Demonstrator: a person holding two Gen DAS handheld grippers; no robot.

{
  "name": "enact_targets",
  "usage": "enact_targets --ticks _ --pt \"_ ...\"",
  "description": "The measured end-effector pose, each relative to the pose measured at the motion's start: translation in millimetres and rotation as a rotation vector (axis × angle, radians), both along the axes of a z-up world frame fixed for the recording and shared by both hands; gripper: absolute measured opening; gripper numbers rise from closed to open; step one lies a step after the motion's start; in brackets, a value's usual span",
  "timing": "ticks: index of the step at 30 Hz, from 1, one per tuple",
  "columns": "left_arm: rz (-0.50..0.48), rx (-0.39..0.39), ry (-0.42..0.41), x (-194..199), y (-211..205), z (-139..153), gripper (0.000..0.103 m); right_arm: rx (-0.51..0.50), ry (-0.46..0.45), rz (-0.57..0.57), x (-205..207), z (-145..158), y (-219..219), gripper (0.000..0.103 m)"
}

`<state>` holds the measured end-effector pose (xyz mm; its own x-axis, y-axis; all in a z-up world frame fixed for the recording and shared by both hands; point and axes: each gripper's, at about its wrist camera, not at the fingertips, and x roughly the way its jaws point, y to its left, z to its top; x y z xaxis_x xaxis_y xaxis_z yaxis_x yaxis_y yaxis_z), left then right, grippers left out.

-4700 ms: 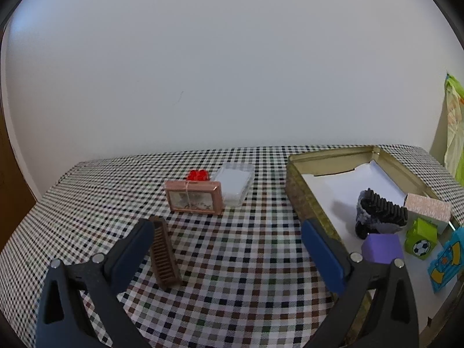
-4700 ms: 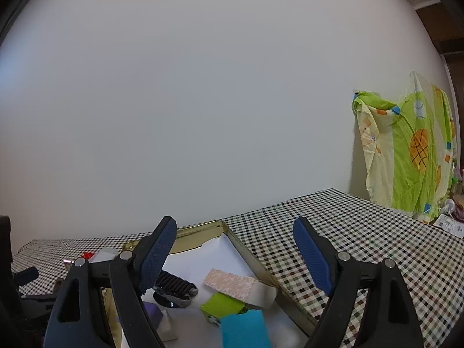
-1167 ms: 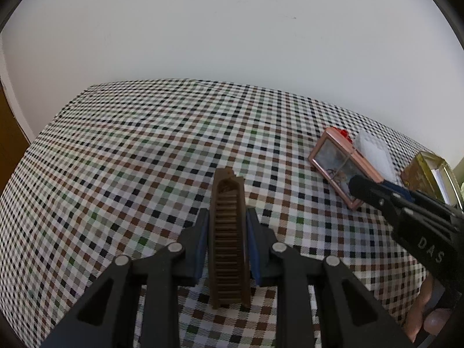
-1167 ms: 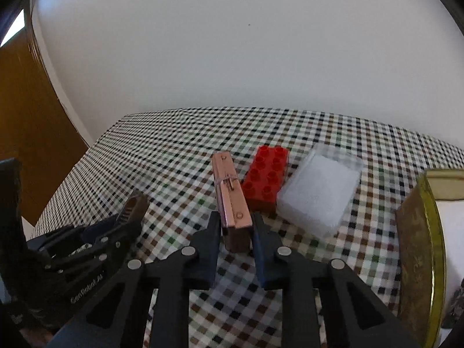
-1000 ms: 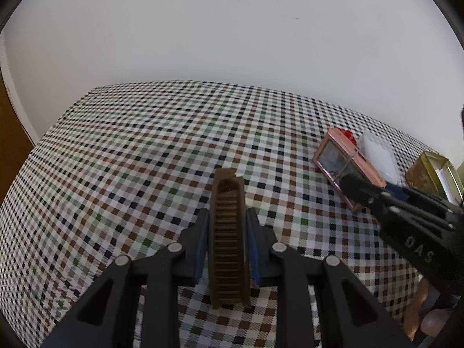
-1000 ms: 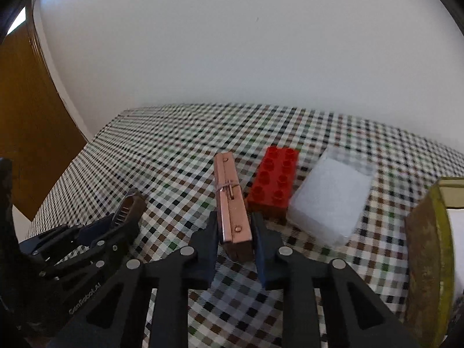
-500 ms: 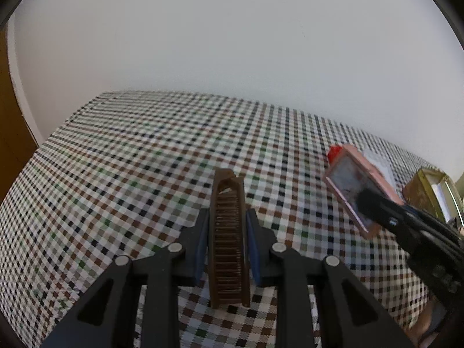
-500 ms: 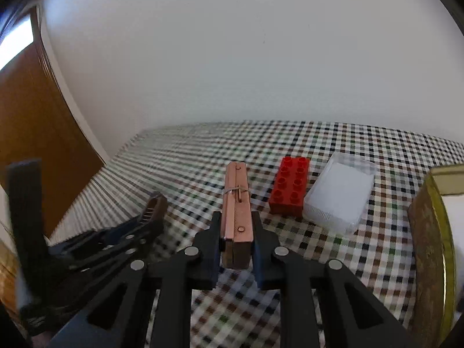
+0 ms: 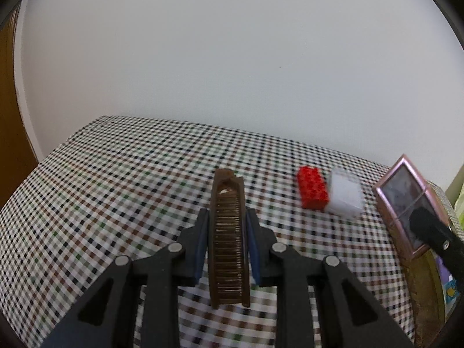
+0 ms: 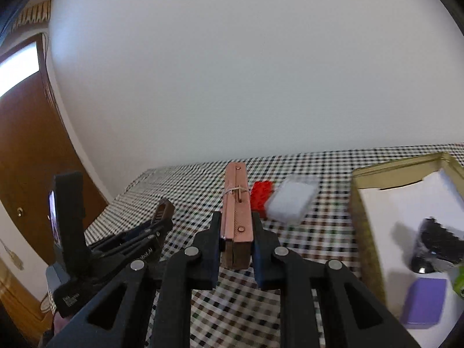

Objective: Organize rigid objects
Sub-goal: 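Carry the comb with the left gripper while the right carries the frame into the tray, releasing both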

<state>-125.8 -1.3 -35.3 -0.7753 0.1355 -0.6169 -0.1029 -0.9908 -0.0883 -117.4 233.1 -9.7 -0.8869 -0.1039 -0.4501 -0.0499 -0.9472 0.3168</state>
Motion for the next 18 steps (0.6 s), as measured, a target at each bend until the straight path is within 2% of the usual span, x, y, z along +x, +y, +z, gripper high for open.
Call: enact_targets --ticks 10,12,18 --pt "-0.056 -0.029 0.045 14.6 45.8 2.9 0.023 0.000 0.090 -0.083 33.8 10.0 20.5 0.020" --pt "-0.068 -0.030 0.046 12.5 43.4 2.9 0.023 -0.007 0.105 -0.093 41.4 11.8 25.4 0.020" --pt "-0.102 -0.046 0.062 27.1 70.3 8.4 0.023 0.021 0.175 -0.144 73.5 28.3 46.2 0.019"
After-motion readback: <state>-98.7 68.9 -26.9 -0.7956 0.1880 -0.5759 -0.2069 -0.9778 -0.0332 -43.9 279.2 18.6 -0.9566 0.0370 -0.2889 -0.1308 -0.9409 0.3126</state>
